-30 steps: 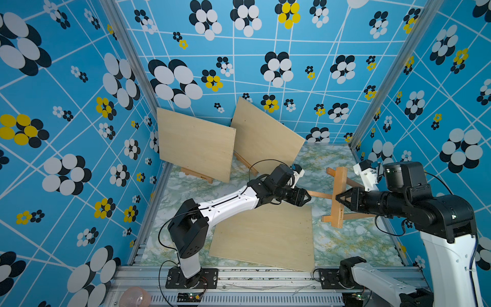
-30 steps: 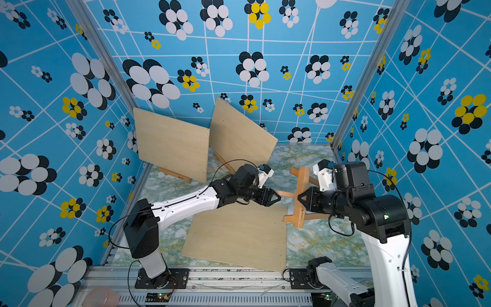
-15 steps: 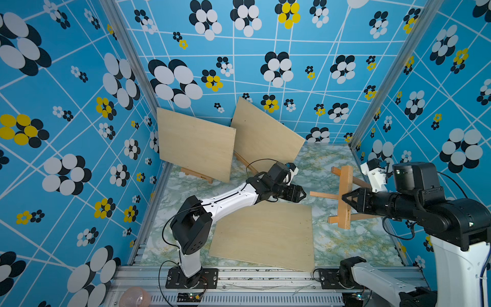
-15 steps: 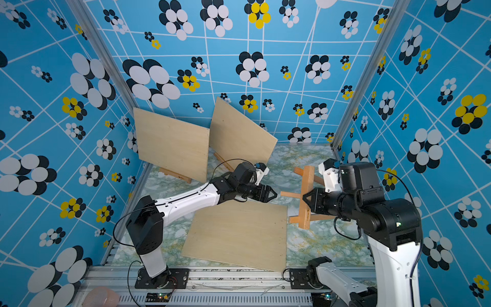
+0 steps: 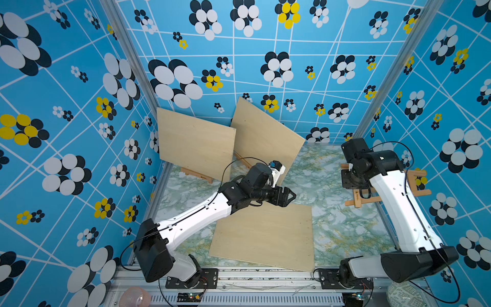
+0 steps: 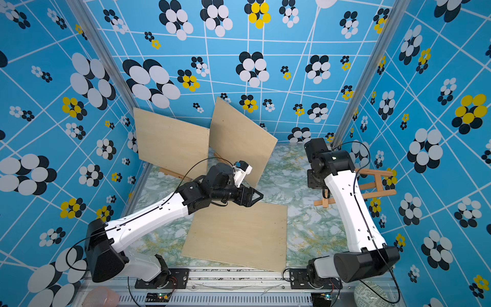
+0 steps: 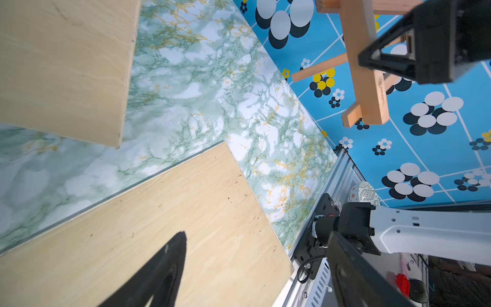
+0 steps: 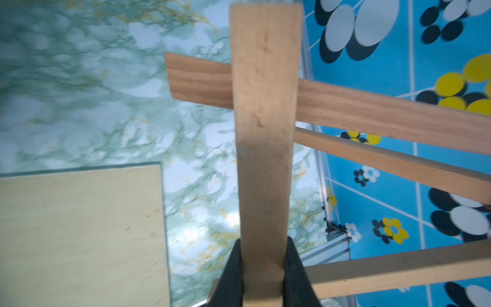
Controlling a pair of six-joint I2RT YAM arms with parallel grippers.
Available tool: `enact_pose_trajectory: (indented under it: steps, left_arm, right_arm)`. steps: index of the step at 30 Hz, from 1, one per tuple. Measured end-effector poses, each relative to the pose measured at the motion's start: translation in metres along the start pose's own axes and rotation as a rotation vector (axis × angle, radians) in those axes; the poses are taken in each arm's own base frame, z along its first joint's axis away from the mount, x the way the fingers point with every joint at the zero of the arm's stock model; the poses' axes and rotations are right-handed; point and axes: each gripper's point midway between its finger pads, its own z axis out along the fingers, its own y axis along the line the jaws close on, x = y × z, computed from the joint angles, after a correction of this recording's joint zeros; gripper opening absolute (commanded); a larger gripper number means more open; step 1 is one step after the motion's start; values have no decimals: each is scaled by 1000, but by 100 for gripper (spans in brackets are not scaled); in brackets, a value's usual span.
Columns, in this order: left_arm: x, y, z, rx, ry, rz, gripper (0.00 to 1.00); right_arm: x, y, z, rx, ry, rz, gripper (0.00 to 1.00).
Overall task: Assemble the easel
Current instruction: Unfold the easel, then place the easel at the center of the board.
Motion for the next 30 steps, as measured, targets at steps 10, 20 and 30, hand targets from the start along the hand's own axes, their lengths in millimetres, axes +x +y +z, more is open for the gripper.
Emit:
enact_pose_trajectory:
  steps: [10,20,30]
  left_arm:
    - [37,53,-35,-114,6,-73,86]
    - [43,67,-57,-144,-27,-97,86]
    - [52,82,-81,-185,-69,-122,87]
  right_arm:
    - [-62,-3,63,375,41,-180,0]
    - [-93,48,107,468,58,-349,0]
    - [-102,116,167,473,91,-497,0]
